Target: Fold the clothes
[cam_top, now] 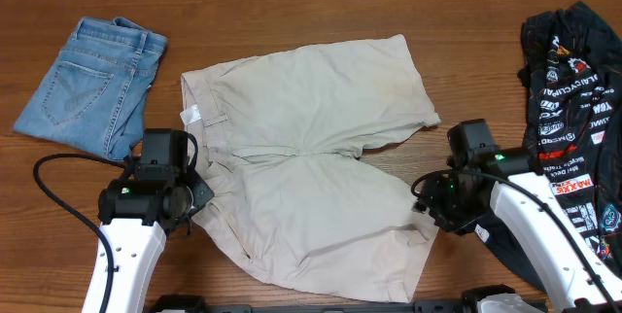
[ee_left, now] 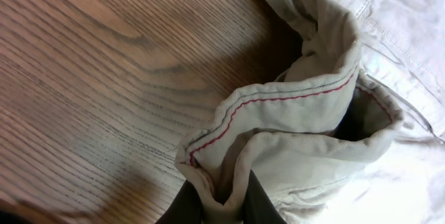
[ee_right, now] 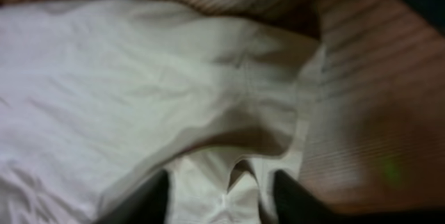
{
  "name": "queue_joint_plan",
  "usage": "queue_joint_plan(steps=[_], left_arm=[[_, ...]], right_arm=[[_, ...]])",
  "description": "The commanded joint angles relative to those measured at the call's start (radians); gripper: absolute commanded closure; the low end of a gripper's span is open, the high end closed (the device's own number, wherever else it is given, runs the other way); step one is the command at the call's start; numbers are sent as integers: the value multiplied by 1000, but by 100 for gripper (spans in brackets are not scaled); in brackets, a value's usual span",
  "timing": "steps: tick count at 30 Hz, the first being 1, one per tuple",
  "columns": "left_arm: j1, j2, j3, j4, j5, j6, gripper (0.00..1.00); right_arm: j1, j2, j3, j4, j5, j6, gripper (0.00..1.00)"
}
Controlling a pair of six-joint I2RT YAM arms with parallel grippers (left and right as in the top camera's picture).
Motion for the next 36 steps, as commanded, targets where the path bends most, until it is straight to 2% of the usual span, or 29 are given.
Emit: queue_joint_plan(steps=[1,3,12,13,15,16,18,19,31,36], left_arm=[[1,4,16,8,21,-14,96],[0,4,16,8,20,-14,96],[0,4,16,16,20,-7,96],[0,5,16,16,20,-7,96],[0,5,16,21,20,-7,96],[0,5,16,26,20,-7,96],[0,5,16,37,20,-8,96],[0,5,16,45,21,-7,96],[-1,117,16,226,33,-8,96],[-2,206,16,313,108,-7,96]], right_arm=[[-1,4,-58,75,93,108,32],[-2,25,-71,117,156,152,27],[-2,185,-71,243,191,161,27],[-1,227,-71,272,189,161,31],[-1,274,-71,315,190,154,51],[-1,284,-71,338,190,153,68],[-2,284,-70,378,191,134,92],[-3,283,-64,399,198,135,96],[-150,284,113,583,227,24,96],[-179,285,145,612,226,-46,96]])
